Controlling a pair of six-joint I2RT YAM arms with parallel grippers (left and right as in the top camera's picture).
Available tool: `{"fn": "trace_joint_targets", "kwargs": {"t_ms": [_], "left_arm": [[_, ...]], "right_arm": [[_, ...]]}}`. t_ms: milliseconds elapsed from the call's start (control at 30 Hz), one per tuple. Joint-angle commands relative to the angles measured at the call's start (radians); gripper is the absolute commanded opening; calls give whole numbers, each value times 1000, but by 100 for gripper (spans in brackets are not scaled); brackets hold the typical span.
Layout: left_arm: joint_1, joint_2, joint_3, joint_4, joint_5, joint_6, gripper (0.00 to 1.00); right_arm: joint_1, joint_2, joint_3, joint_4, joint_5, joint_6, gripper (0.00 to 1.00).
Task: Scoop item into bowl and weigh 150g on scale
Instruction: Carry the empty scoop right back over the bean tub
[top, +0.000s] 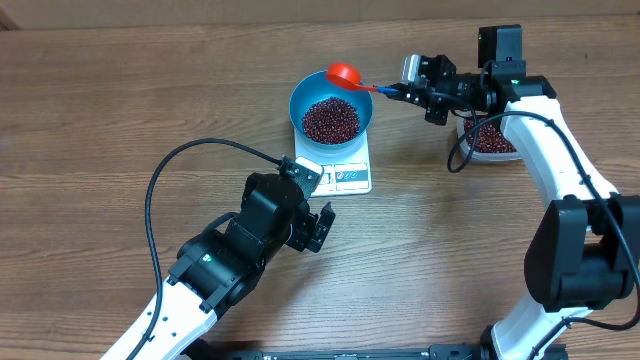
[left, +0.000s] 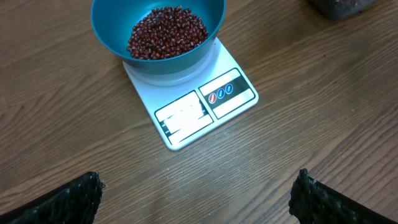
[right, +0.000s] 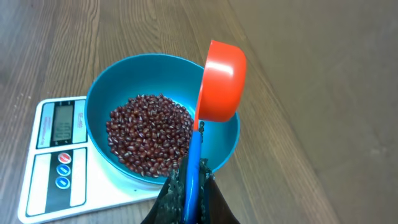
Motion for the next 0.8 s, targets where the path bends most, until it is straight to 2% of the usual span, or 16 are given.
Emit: {"fn": "trace_joint_targets", "kwargs": {"t_ms": [0, 133, 333, 533, 767], "left_arm": [[5, 7, -1, 0, 12, 16, 100], [5, 7, -1, 0, 12, 16, 100], [5, 7, -1, 0, 12, 16, 100], [5, 7, -1, 0, 12, 16, 100], [5, 7, -1, 0, 12, 16, 99]], "right_arm": [[-11, -76, 7, -9, 10, 137, 4], [-29, -166, 12, -66, 122, 281, 4], [-60, -317, 12, -199, 475, 489, 4], [-84, -409, 12, -364, 686, 554, 4], [-84, -409, 10, -540, 893, 615, 4]]}}
